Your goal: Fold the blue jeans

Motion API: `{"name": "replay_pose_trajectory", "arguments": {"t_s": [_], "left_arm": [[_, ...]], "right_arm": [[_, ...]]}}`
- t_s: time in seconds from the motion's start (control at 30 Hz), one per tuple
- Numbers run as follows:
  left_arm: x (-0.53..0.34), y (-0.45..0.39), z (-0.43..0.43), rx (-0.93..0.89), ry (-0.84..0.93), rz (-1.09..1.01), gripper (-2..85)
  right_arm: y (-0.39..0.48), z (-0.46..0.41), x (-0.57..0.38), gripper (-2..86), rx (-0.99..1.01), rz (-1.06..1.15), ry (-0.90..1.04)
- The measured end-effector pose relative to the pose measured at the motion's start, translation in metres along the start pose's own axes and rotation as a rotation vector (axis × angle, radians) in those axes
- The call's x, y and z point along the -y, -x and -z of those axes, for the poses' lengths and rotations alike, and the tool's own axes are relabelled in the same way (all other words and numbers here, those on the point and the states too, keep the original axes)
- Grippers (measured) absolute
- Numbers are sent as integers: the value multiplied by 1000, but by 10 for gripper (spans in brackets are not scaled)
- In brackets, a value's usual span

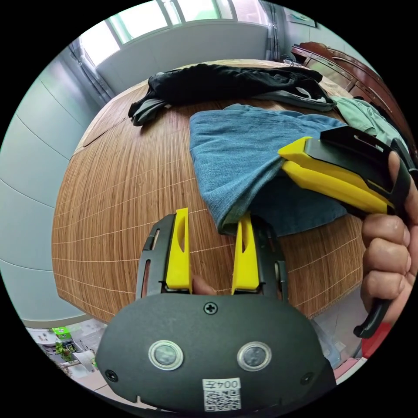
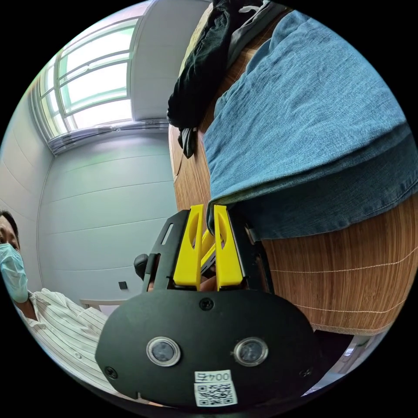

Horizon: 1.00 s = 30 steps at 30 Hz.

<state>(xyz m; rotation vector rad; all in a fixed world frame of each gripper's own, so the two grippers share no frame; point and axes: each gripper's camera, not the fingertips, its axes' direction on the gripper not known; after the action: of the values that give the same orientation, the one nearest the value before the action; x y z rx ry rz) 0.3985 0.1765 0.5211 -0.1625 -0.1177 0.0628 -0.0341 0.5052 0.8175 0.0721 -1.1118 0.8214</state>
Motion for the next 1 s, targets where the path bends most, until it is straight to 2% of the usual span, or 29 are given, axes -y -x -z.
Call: {"name": "replay_pose_trajectory", "arguments": {"t_s": [0.2, 0.3, 0.57, 0.67, 0.8, 0.9, 1.0], "left_arm": [[-27, 22, 2, -62, -16, 34, 142], [-27, 12, 11, -88, -53, -45, 136], [-22, 20, 13, -40, -99, -51, 135], [-21, 19, -11, 12, -30, -104, 141], [-17, 26, -33, 11, -10, -137, 150], [-10, 26, -39, 23, -20, -179, 158], [6, 43, -48, -9, 6, -172, 173]], "right_arm": [[-1, -10, 3, 52, -72, 13, 29], [-3, -16, 7, 50, -71, 8, 31], [12, -36, 12, 48, -101, 40, 68], [14, -44, 13, 52, -158, 44, 82], [3, -49, 15, 62, -336, 38, 104], [-6, -46, 17, 27, -460, 57, 114], [-9, -44, 24, 5, -438, 92, 146]]}}
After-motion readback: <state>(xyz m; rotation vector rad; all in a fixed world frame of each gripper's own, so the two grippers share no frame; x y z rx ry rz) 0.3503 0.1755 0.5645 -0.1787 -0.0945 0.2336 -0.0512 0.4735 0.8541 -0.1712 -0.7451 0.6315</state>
